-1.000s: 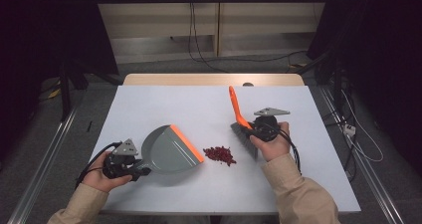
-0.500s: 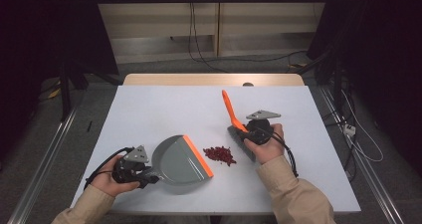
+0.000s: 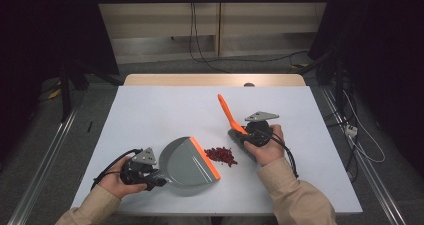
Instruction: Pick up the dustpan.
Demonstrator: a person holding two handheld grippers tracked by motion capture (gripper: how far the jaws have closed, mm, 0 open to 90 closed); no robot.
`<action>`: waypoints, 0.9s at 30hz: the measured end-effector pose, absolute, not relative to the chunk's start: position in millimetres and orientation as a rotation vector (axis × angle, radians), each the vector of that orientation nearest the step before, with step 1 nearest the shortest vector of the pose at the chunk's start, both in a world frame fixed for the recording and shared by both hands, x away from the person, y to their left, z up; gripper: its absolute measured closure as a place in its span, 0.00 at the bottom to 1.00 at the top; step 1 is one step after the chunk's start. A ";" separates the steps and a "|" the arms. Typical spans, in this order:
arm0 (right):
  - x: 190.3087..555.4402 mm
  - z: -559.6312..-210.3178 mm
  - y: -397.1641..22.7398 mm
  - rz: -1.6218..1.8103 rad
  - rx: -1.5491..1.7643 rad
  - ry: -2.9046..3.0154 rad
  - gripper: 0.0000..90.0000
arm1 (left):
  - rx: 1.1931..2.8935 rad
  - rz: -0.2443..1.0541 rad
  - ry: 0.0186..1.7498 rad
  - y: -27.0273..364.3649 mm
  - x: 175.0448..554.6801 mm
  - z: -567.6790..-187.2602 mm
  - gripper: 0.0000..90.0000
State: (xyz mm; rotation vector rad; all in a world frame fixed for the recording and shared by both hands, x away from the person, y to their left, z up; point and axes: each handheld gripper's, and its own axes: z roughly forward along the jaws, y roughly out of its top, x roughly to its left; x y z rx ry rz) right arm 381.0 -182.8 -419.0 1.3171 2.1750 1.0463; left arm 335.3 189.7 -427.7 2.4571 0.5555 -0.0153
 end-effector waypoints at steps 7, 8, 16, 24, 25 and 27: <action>377.9 -419.9 -186.8 0.996 1.275 2.220 0.78 | 2.456 -0.042 0.562 189.0 332.8 -428.0 0.70; 377.1 -420.1 -186.9 0.994 1.275 2.221 0.78 | 2.467 -0.042 0.544 188.7 332.8 -427.6 0.70; 368.2 -421.5 -176.1 0.992 1.267 2.210 0.79 | 2.436 -0.027 0.564 189.2 331.6 -427.6 0.65; 363.3 -422.6 -168.6 0.975 1.251 2.191 0.79 | 2.431 -0.027 0.581 193.8 329.3 -424.5 0.62; 362.9 -422.5 -168.1 0.974 1.252 2.193 0.79 | 2.433 -0.024 0.581 194.2 329.2 -424.6 0.61; 362.3 -422.6 -167.5 0.970 1.252 2.188 0.79 | 2.440 -0.022 0.574 195.5 328.9 -424.3 0.61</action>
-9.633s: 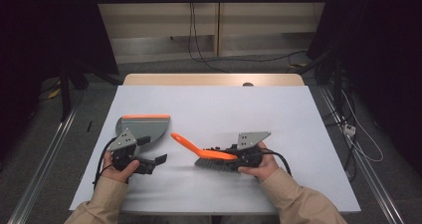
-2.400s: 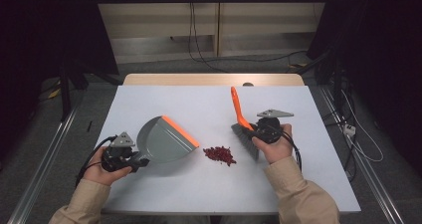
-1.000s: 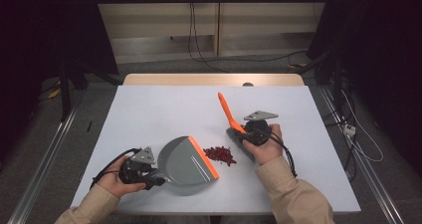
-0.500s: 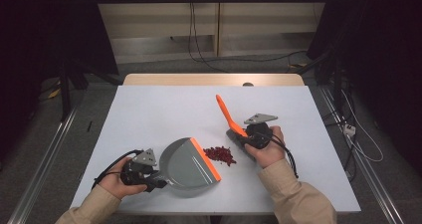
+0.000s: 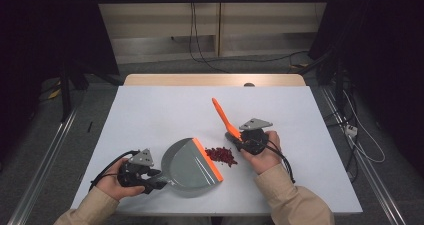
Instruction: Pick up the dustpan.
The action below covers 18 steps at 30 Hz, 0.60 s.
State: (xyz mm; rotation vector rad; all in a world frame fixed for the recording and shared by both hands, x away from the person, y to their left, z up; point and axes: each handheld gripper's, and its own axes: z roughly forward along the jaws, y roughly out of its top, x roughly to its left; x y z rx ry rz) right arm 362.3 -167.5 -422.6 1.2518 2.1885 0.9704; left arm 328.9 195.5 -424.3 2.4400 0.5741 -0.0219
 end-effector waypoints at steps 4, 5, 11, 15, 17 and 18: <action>361.3 -423.1 -165.9 0.971 1.251 2.182 0.79 | 2.436 -0.016 0.597 199.0 327.9 -421.1 0.63; 361.0 -423.1 -165.8 0.971 1.250 2.183 0.79 | 2.443 -0.023 0.594 200.3 327.7 -419.5 0.65; 358.3 -424.3 -164.5 0.993 1.276 2.166 0.79 | 2.452 -0.027 0.589 198.4 327.4 -417.4 0.70; 356.0 -425.2 -161.4 0.996 1.275 2.156 0.79 | 2.462 -0.032 0.587 195.3 326.7 -418.3 0.70; 354.9 -425.1 -159.2 0.994 1.279 2.155 0.79 | 2.460 -0.034 0.577 195.2 327.4 -417.6 0.70; 354.3 -425.2 -158.6 1.008 1.290 2.154 0.79 | 2.466 -0.030 0.576 195.0 327.3 -417.0 0.70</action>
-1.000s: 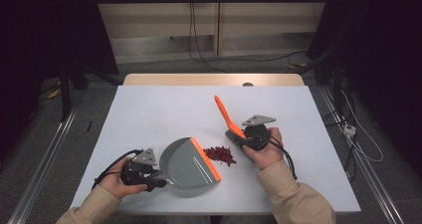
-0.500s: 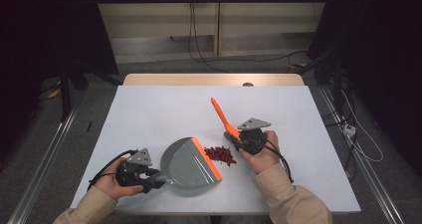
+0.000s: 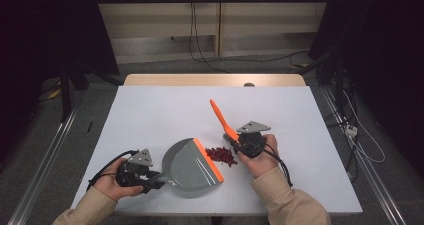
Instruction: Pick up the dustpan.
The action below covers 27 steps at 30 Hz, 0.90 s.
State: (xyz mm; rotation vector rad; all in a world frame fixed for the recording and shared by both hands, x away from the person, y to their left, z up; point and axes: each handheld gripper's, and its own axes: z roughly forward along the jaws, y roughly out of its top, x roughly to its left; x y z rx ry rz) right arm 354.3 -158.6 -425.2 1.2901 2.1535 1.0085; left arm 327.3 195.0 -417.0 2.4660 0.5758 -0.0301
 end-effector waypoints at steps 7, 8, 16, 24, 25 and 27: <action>351.3 -424.9 -149.1 1.007 1.289 2.156 0.79 | 2.465 -0.040 0.570 192.9 327.8 -417.2 0.70; 351.1 -424.6 -148.0 1.000 1.288 2.155 0.79 | 2.469 -0.039 0.566 192.6 327.8 -417.2 0.70; 350.1 -424.9 -144.2 1.002 1.286 2.153 0.79 | 2.475 -0.043 0.555 190.6 327.2 -416.8 0.70; 347.4 -424.8 -139.2 1.011 1.289 2.155 0.79 | 2.474 -0.049 0.551 188.6 327.4 -417.1 0.70; 347.2 -425.0 -138.7 1.009 1.285 2.155 0.79 | 2.479 -0.050 0.549 189.0 327.4 -416.8 0.70; 346.9 -425.0 -137.8 1.003 1.279 2.155 0.79 | 2.477 -0.050 0.545 188.9 327.8 -417.0 0.70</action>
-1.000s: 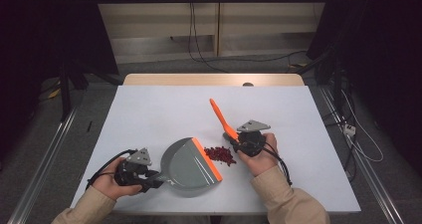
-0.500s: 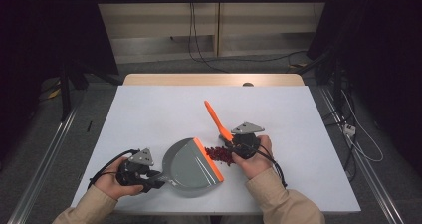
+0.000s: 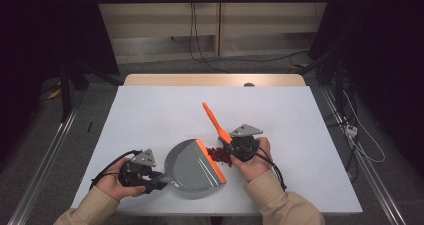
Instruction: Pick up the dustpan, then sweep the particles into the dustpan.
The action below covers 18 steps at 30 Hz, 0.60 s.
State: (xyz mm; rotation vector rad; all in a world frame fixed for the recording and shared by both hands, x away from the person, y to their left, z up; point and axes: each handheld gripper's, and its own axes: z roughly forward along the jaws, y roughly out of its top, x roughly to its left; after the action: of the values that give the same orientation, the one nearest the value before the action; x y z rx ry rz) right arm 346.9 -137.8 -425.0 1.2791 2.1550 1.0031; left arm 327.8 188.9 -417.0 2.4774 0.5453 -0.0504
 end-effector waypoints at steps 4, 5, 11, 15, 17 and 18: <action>346.9 -424.9 -137.5 1.006 1.285 2.153 0.79 | 2.469 -0.057 0.561 188.8 327.6 -417.1 0.70; 347.0 -424.9 -137.5 1.006 1.285 2.153 0.79 | 2.469 -0.058 0.563 188.8 327.6 -417.2 0.70; 347.1 -424.8 -136.5 1.007 1.284 2.155 0.79 | 2.460 -0.060 0.569 188.2 328.1 -417.5 0.70; 346.6 -425.0 -135.3 1.010 1.283 2.156 0.79 | 2.458 -0.063 0.574 188.2 328.2 -417.7 0.70; 346.3 -425.2 -134.9 1.011 1.282 2.153 0.79 | 2.466 -0.065 0.571 188.3 328.4 -417.6 0.70; 346.3 -425.4 -134.7 1.013 1.282 2.152 0.79 | 2.456 -0.065 0.578 188.1 328.3 -417.8 0.70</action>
State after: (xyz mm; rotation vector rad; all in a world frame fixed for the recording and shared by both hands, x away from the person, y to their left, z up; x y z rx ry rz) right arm 346.3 -134.7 -425.4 1.2815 2.1523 1.0133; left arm 328.3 188.1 -417.8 2.4560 0.5777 -0.0651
